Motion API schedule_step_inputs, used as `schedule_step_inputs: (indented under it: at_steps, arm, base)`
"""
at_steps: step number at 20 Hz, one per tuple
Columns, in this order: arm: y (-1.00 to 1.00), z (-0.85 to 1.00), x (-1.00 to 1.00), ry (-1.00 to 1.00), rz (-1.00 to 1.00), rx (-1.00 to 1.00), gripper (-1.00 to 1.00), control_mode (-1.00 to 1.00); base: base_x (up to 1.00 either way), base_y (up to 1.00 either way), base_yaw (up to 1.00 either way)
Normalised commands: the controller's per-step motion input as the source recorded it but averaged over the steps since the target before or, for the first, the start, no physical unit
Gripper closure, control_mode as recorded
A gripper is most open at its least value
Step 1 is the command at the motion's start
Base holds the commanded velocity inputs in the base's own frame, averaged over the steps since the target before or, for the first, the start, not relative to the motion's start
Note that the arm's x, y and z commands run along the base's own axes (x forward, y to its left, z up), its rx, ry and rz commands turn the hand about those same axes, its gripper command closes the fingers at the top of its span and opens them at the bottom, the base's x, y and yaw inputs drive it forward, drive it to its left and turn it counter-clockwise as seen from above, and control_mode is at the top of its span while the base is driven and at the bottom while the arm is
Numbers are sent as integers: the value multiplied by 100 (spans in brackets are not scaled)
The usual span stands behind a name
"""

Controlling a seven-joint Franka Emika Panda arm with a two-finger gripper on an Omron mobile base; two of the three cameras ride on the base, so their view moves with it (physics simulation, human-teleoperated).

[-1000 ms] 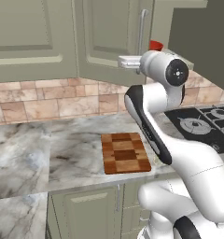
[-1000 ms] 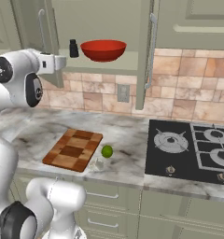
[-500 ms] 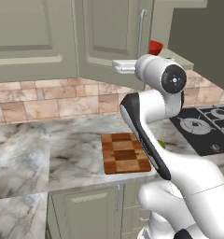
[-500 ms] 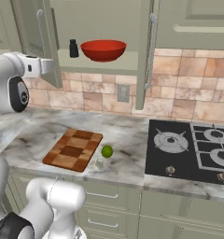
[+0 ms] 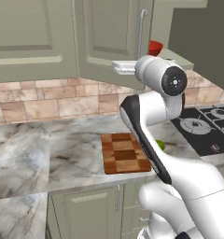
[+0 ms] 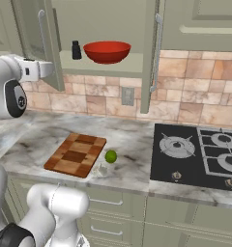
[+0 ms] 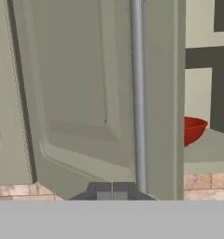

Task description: Open the cabinet. Place the bowl and condiment on the counter. Then place the lime and garlic on the cutting board.

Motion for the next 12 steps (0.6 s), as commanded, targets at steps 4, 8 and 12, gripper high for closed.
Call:
schedule_step_inputs:
  at_steps: [4,8,12]
  arm:
    - [-36,3,-9,-2,0,0,100,-100]
    - [-43,3,-10,-1,1,0,100,-100]
    - [-42,2,-5,0,1,0,100,-100]
  base:
    - [0,0,0]
    - [0,0,0]
    - [0,0,0]
